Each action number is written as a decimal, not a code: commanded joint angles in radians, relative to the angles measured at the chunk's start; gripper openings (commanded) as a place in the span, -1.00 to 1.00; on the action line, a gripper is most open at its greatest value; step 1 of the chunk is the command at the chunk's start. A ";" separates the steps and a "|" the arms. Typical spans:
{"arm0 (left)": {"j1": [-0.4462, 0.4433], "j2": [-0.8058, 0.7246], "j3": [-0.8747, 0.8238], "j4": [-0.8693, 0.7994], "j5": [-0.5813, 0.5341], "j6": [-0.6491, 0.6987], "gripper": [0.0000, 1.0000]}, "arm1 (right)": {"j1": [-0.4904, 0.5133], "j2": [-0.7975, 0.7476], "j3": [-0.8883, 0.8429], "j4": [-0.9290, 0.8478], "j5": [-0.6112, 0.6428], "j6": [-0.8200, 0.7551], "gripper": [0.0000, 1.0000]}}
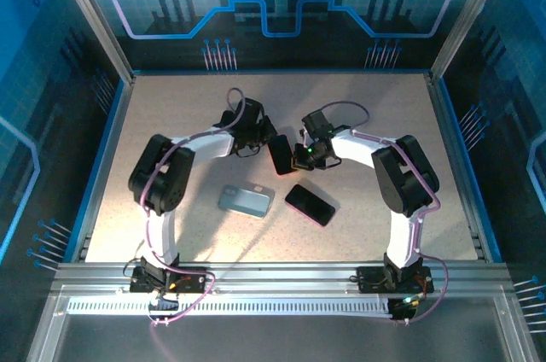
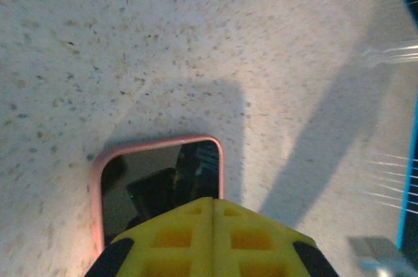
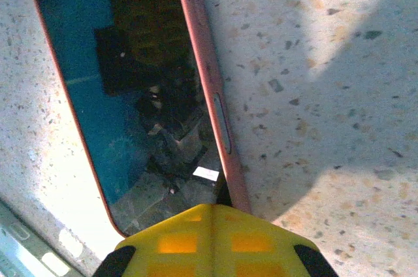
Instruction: Put the phone into the phone case
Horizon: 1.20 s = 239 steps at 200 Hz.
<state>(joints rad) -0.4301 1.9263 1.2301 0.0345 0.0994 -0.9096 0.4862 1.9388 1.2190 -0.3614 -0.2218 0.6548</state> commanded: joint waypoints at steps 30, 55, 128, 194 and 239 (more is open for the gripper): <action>0.003 -0.187 -0.183 0.042 -0.004 -0.040 -1.00 | 0.026 -0.053 -0.018 0.026 -0.038 -0.045 -1.00; 0.002 -0.253 -0.260 0.045 -0.015 -0.052 -1.00 | 0.026 -0.036 -0.002 0.032 -0.050 -0.049 -1.00; 0.008 -0.408 -0.423 0.003 -0.067 -0.068 -1.00 | 0.034 0.106 0.108 0.014 -0.046 -0.059 -1.00; 0.050 -0.499 -0.498 -0.037 -0.065 -0.081 -1.00 | 0.038 0.281 0.335 -0.066 -0.024 -0.049 -1.00; 0.064 -0.535 -0.526 -0.061 -0.058 -0.087 -1.00 | 0.040 0.377 0.479 -0.082 -0.027 0.000 -1.00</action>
<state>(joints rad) -0.3801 1.4273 0.7242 0.0071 0.0448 -0.9775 0.5129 2.2292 1.6344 -0.4118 -0.2745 0.6228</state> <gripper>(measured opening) 0.048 0.064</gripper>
